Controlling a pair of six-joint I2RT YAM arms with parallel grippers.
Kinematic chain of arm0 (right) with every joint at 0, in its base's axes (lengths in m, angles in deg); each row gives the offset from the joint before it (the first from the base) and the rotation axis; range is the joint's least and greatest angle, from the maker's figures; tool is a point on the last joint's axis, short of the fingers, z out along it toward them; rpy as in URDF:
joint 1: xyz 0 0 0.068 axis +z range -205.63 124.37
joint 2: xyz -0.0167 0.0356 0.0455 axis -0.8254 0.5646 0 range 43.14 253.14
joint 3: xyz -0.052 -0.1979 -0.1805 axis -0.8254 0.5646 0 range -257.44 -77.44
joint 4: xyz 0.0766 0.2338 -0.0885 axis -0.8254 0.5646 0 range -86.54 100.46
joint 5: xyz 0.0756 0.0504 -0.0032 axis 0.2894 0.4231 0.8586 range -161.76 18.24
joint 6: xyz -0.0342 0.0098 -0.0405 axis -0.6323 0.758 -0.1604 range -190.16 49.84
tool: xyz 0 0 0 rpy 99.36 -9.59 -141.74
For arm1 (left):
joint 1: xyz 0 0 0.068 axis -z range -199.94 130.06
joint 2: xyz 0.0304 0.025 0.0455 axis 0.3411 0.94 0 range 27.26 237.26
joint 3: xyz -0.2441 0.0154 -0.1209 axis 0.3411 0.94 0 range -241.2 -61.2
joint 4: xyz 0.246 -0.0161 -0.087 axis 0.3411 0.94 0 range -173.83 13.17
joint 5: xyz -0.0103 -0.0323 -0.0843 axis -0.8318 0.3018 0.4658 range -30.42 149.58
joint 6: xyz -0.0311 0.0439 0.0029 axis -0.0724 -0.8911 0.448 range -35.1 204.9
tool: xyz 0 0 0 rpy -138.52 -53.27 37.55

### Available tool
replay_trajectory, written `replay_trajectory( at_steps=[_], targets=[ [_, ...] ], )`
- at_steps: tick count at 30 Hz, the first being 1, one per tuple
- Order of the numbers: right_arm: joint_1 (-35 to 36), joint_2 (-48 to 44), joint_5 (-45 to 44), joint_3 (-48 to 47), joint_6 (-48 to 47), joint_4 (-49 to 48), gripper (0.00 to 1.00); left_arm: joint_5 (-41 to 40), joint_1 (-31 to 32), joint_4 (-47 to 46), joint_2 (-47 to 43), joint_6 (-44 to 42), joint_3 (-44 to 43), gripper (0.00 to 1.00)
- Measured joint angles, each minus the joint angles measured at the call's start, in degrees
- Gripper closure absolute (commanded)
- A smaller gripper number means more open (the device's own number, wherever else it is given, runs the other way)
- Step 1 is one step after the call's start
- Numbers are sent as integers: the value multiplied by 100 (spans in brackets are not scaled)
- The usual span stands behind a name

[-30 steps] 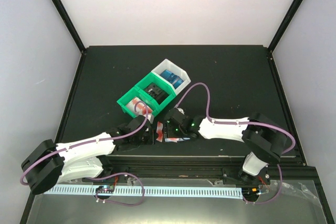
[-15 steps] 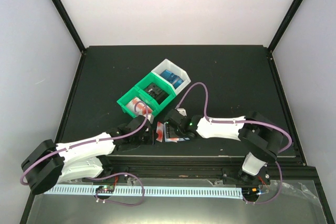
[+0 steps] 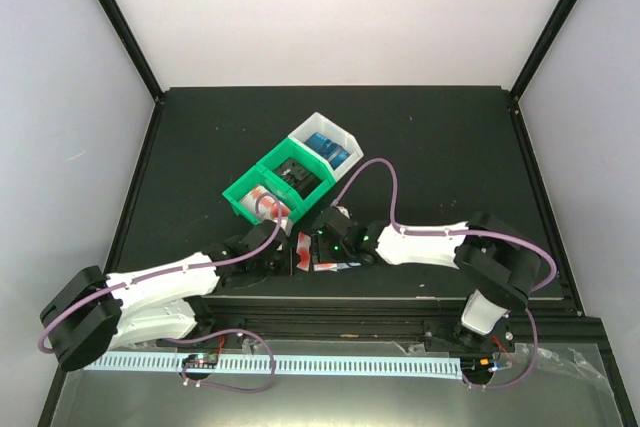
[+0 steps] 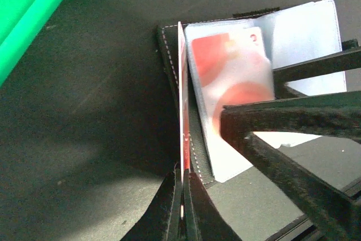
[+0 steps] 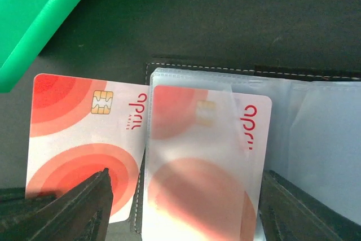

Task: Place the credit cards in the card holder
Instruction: Insert the credit card into the card holder, then adjust the credit card.

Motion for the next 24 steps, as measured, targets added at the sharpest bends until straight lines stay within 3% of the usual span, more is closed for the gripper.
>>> replay_trajectory(
  at_steps=[5, 14, 21, 24],
  targets=[
    [26, -348, -304, 0, 17, 291, 26, -205, 0, 385, -208, -46, -66, 98],
    [28, -2621, -1049, -24, -181, 1003, 20, -433, -2, 938, -1561, -490, -776, 98],
    [28, -4592, -232, 396, -450, -68, 19, 122, -2, 177, -2712, -680, -1272, 98],
    [28, -4809, 173, 411, -444, -518, 25, 533, -2, -304, -2861, -483, -1397, 98]
  ],
)
